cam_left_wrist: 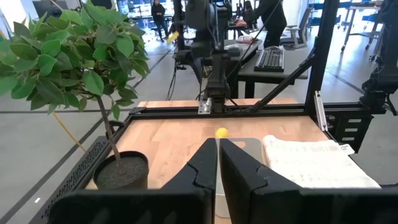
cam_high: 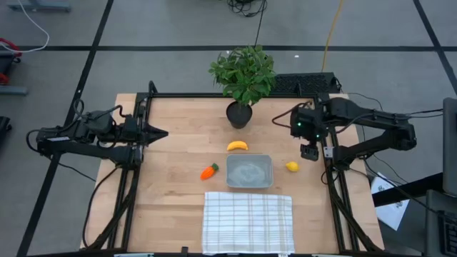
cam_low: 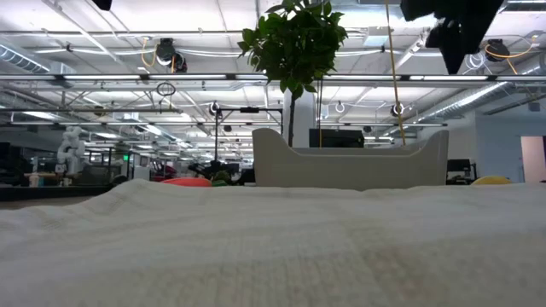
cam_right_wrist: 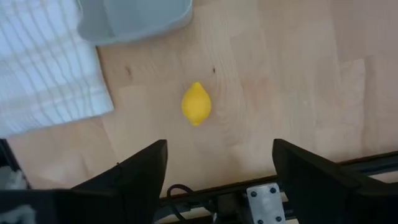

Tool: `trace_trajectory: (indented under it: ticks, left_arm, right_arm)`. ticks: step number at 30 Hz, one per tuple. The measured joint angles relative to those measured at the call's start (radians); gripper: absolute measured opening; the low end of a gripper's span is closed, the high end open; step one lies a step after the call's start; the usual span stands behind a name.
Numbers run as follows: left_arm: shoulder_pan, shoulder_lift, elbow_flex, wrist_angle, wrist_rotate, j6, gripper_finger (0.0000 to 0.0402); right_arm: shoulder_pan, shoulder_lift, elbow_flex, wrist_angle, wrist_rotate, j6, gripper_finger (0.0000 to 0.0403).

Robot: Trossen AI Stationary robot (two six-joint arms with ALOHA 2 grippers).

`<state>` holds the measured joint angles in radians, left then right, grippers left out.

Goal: Pick and placing Produce into tupperware
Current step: Put the yellow lemon into the gray bin

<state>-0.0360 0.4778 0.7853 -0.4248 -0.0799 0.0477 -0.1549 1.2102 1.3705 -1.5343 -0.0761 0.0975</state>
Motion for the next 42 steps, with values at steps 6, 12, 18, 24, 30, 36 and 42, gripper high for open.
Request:
trace_trajectory:
  ticks: [6,12,18,24,30,36,42]
  left_arm:
    - [0.000,0.000,0.000,0.000,0.000,0.002,0.0024]
    - [0.000,0.000,0.000,-0.001,0.000,0.002,0.0024]
    - [0.000,0.000,0.000,-0.002,0.000,0.017,0.0024]
    - [0.000,0.000,0.000,-0.001,0.000,0.026,0.0024]
    - [0.000,0.000,0.000,-0.001,0.000,0.027,0.0024]
    - [0.000,0.000,0.000,-0.001,0.000,0.027,0.0024]
    - [0.000,0.000,0.000,-0.002,0.000,0.028,0.0024]
  right_arm:
    - [0.000,0.000,-0.119,0.074,0.000,-0.061,0.0288]
    - [0.000,0.000,-0.230,0.158,-0.003,-0.085,0.0289]
    - [0.000,0.000,-0.332,0.240,-0.006,-0.072,0.0289]
    - [0.000,0.000,-0.419,0.340,-0.019,-0.082,0.0289]
    - [0.001,0.000,-0.481,0.440,-0.067,-0.067,0.0289]
    - [0.001,0.000,-0.522,0.497,-0.086,-0.055,0.0288]
    - [0.001,0.000,-0.572,0.548,-0.086,-0.031,0.0288]
